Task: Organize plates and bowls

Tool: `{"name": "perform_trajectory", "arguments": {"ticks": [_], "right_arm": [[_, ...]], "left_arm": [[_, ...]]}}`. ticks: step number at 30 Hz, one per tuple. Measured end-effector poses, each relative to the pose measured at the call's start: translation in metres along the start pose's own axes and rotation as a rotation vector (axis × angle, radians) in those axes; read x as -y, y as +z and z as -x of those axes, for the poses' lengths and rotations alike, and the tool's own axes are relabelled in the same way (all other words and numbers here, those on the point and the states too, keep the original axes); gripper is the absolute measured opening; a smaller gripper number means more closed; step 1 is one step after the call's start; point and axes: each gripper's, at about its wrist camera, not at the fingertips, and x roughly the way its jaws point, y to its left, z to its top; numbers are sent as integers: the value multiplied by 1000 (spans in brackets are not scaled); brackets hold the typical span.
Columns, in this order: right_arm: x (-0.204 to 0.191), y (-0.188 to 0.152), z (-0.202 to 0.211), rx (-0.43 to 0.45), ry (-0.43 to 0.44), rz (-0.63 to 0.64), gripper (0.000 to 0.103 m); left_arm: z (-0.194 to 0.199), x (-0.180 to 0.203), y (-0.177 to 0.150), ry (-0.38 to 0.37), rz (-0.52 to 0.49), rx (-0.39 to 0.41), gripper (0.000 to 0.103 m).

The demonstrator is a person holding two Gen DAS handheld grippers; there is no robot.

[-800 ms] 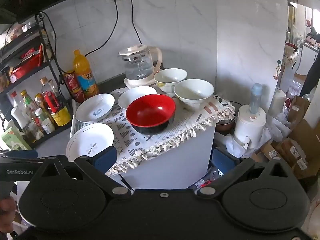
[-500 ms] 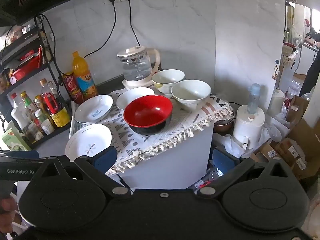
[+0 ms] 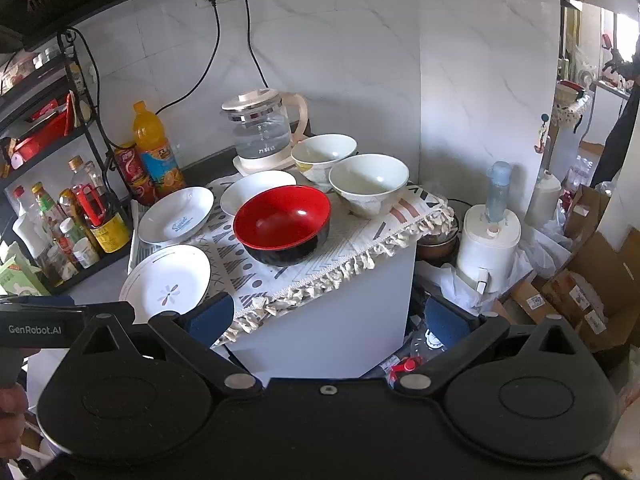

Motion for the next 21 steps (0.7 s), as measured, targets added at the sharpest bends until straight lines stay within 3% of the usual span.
{"name": "perform_trajectory", "arguments": {"ticks": [21], "right_arm": [[5, -5, 0, -8, -19, 0, 103]], "left_arm": [[3, 0, -2, 2, 9, 4, 103]]}}
